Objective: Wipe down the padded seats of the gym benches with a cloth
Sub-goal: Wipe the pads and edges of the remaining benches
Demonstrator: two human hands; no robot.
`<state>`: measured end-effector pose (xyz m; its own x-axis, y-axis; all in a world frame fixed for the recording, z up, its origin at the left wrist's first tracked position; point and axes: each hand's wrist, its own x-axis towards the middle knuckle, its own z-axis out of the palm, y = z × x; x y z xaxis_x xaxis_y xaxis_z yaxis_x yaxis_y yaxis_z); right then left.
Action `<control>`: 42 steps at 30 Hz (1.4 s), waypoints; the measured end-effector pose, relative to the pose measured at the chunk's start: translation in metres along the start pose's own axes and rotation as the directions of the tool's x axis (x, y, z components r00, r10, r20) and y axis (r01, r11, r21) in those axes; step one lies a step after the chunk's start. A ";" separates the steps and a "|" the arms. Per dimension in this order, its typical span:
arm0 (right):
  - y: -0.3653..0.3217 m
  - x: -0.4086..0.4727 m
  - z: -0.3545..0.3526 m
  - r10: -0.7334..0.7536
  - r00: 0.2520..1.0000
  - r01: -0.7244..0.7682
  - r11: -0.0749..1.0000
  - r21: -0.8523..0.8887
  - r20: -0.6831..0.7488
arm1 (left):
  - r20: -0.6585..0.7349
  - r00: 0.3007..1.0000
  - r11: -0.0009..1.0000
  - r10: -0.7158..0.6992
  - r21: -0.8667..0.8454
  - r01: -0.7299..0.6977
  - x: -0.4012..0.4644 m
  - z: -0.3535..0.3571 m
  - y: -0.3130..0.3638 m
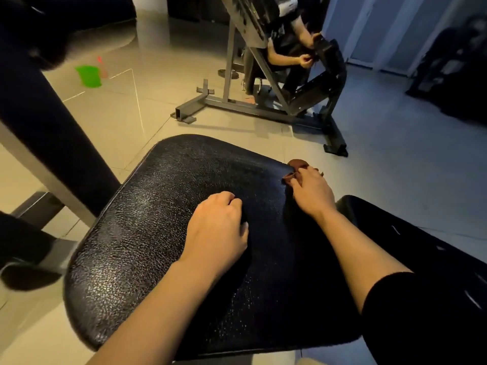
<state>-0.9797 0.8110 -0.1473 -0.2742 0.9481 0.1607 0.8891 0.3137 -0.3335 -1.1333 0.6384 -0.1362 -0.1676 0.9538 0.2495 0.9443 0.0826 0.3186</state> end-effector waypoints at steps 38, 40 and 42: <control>0.000 -0.034 -0.015 0.013 0.999 -0.015 0.999 0.035 0.032 | -0.003 0.992 0.990 0.128 -0.061 -0.127 -0.006 0.021 0.028; 0.006 -0.043 -0.014 0.066 0.998 -0.067 0.997 0.027 0.014 | 0.005 0.990 0.989 0.139 -0.047 -0.138 -0.011 0.019 0.029; 0.003 -0.049 -0.012 0.103 0.995 -0.103 0.995 0.002 0.016 | 0.013 0.991 0.991 0.134 -0.021 -0.134 -0.015 0.012 0.022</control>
<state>-0.9589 0.7652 -0.1451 -0.1868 0.9762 0.1101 0.9120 0.2140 -0.3501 -1.1065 0.6294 -0.1442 -0.0358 0.9599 0.2781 0.9520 -0.0519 0.3017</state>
